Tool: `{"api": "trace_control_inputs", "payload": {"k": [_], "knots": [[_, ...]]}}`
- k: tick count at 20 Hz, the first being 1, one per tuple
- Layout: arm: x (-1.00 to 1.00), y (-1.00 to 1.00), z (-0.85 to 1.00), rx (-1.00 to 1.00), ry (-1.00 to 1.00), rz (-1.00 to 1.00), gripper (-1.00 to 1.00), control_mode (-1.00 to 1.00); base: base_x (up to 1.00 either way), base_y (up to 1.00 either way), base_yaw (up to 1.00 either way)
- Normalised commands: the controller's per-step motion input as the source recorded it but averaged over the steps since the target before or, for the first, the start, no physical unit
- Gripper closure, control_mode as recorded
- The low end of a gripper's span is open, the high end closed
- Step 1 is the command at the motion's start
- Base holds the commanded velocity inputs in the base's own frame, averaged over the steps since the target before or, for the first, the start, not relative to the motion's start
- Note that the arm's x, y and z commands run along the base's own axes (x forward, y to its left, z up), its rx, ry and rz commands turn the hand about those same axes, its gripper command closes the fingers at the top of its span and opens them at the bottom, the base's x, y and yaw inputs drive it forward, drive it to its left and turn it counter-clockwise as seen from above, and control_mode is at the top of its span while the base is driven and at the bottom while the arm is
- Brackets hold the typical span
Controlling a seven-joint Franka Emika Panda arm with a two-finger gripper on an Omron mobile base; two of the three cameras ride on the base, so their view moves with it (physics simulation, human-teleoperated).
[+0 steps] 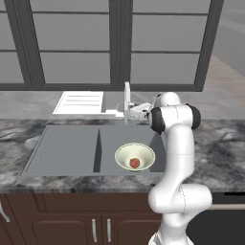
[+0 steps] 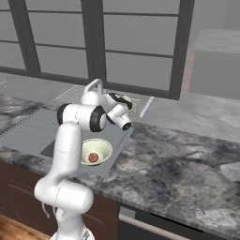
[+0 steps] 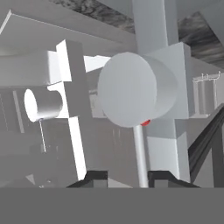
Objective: Pick the peach from the cabinet and place it in the bowl. Then pick the bowl and place it in the sink. Then turn on the sink facuet.
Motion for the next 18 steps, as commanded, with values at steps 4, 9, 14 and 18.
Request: {"api": "trace_control_inputs", "payload": {"k": [4, 9, 14, 18], "knots": [[0.00, -0.24, -0.01, 0.01, 0.00, -0.07, 1.00, -1.00, 0.00, 0.00, 0.00], [0.00, -0.49, 0.00, 0.08, 0.00, -0.10, 1.00, -1.00, 0.00, 0.00, 0.00], [-0.01, -0.63, -0.02, 0.07, 0.00, -0.13, 1.00, -1.00, 0.00, 0.00, 0.00], [-0.05, -0.72, -0.08, 0.05, 0.00, -0.15, 1.00, -1.00, 0.00, 0.00, 0.00]]}}
